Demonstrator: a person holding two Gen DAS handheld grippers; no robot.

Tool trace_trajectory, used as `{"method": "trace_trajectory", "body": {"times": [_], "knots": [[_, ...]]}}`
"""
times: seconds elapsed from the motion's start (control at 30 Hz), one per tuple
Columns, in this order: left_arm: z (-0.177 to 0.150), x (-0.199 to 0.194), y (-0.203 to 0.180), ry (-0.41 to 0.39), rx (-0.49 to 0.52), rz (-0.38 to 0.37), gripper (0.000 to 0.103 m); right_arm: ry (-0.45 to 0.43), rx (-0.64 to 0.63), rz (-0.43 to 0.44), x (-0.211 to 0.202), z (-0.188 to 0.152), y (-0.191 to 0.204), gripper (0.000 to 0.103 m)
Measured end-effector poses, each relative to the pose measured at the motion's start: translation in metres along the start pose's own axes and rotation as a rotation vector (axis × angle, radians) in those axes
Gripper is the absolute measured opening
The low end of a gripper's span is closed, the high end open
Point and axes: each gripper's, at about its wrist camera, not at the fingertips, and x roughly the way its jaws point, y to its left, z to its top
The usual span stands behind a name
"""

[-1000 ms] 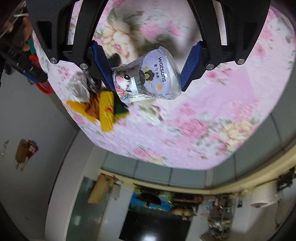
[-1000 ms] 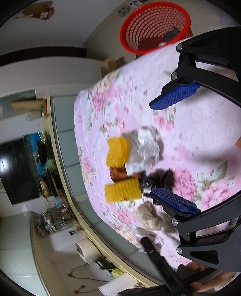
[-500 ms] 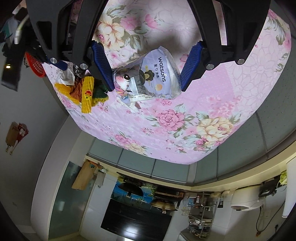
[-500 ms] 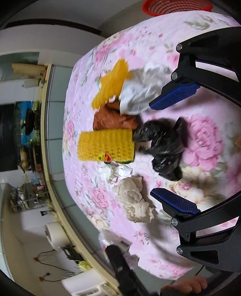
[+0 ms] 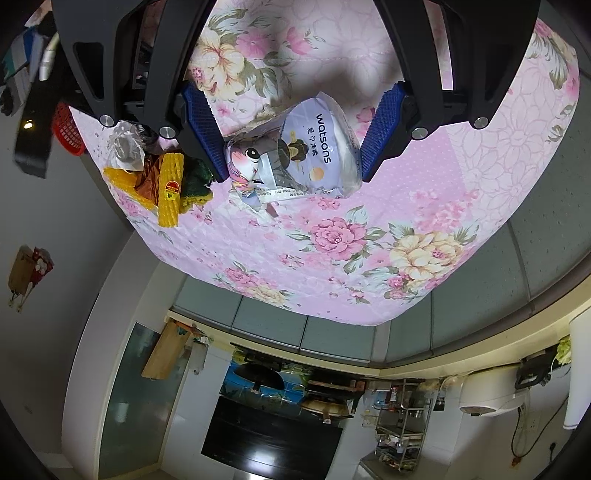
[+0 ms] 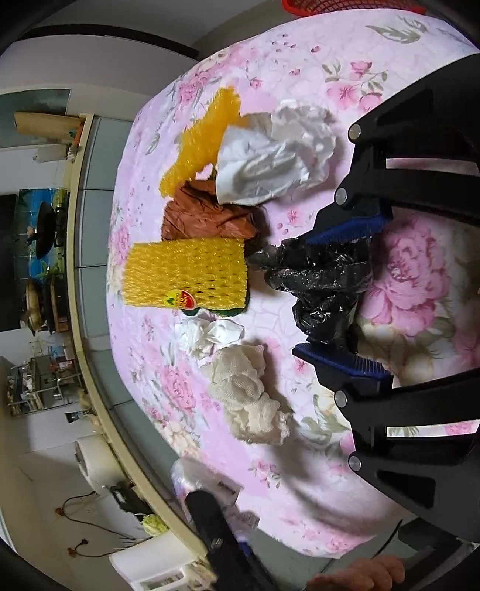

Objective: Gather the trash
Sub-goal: 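Grasp the silver Watsons pouch with the left tool while the right tool grasps black plastic bags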

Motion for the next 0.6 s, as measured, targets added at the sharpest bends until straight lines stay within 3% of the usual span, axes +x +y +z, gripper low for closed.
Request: {"method": "trace_trajectory", "body": {"times": [0.6], "knots": [[-0.003, -0.012, -0.037, -0.054, 0.088, -0.002, 0.069, -0.179, 0.065, -0.028, -0.081, 0.007, -0.029, 0.050]]}}
